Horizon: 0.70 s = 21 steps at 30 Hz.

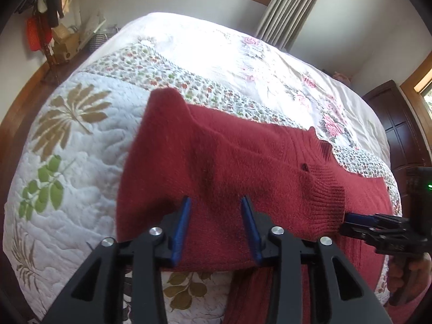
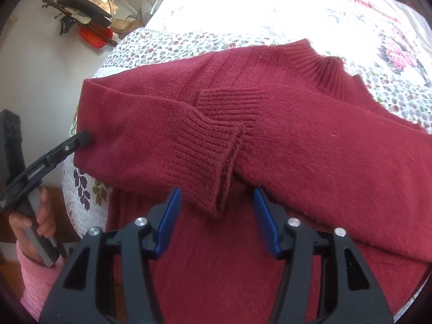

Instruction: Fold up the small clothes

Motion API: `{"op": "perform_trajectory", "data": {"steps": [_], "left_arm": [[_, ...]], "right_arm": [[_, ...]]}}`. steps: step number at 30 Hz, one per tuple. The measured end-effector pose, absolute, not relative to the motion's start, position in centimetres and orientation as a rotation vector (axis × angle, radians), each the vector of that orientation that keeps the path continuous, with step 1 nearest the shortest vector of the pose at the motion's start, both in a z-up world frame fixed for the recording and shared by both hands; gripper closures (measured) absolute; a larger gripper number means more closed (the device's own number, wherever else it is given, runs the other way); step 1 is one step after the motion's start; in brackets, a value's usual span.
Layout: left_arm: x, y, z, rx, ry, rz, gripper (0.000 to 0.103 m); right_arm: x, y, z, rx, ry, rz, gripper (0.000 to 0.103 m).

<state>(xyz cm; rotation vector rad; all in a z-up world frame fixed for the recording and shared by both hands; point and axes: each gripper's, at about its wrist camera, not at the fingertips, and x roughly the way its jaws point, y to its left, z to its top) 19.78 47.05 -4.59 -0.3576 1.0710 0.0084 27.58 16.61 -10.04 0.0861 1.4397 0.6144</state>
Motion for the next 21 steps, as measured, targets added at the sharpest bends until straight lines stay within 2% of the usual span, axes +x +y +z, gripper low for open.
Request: {"op": "perform_trajectory", "data": {"steps": [1, 2, 3, 4, 10, 16, 21], "left_arm": [[19.8, 47.1, -4.4, -0.351, 1.072, 0.014, 0.061], [19.7, 47.3, -4.4, -0.347, 1.071, 0.022, 0.06], [19.6, 47.5, -4.3, -0.347, 1.069, 0.028, 0.059], [19.6, 47.7, -4.4, -0.349, 1.07, 0.032, 0.059], [19.4, 48.0, -4.7, -0.36, 1.071, 0.055, 0.055], [20.4, 45.9, -4.2, -0.316, 1.065, 0.024, 0.055], [22.1, 42.5, -4.6, -0.273, 1.083, -0.009, 0.055]], "right_arm": [[27.6, 17.0, -10.2, 0.084, 1.435, 0.623, 0.058], [27.6, 17.3, -10.3, 0.072, 1.427, 0.626, 0.07], [27.6, 17.6, -10.3, 0.061, 1.423, 0.632, 0.089], [27.5, 17.7, -10.4, 0.076, 1.431, 0.654, 0.097], [27.0, 16.2, -7.0, 0.132, 1.333, 0.736, 0.097], [27.3, 9.4, -1.9, 0.118, 1.2, 0.653, 0.097], [27.9, 3.0, -1.5, 0.127, 1.192, 0.519, 0.097]]}}
